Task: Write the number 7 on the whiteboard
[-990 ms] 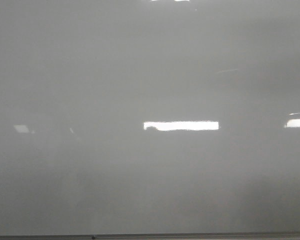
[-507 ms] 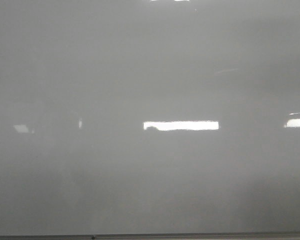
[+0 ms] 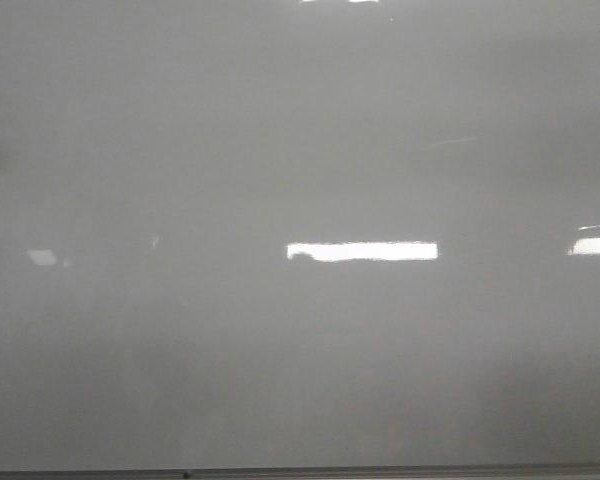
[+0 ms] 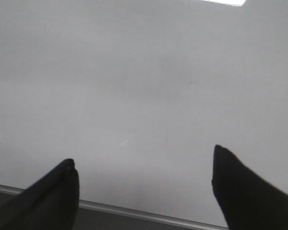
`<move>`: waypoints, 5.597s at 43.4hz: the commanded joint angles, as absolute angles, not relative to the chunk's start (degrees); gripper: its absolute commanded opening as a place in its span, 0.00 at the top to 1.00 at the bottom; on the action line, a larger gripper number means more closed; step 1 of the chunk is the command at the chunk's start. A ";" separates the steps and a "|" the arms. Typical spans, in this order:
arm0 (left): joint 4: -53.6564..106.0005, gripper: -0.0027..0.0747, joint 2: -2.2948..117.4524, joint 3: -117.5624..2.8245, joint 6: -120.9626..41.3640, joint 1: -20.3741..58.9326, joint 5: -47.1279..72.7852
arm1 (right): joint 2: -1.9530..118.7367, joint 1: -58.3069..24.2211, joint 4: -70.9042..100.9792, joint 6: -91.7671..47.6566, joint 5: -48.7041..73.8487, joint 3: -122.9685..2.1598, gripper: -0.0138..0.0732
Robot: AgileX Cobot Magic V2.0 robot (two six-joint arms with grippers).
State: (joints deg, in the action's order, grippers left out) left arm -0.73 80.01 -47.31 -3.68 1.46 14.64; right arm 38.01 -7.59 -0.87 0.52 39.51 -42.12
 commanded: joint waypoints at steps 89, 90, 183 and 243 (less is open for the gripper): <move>9.76 0.98 74.77 -67.81 -32.52 42.22 59.54 | 52.23 -8.00 27.32 -36.14 52.53 -52.93 0.16; 9.76 0.98 75.20 -67.94 -32.52 43.38 59.16 | 52.64 -8.31 29.89 -39.88 53.37 -52.93 0.16; 2.20 0.40 63.13 -69.69 -20.94 47.46 57.98 | 60.22 -17.93 37.37 -42.80 52.40 -61.33 0.88; 3.87 0.40 51.77 -57.17 -13.53 34.19 46.16 | 74.70 -15.57 45.73 -44.19 18.41 -59.12 0.91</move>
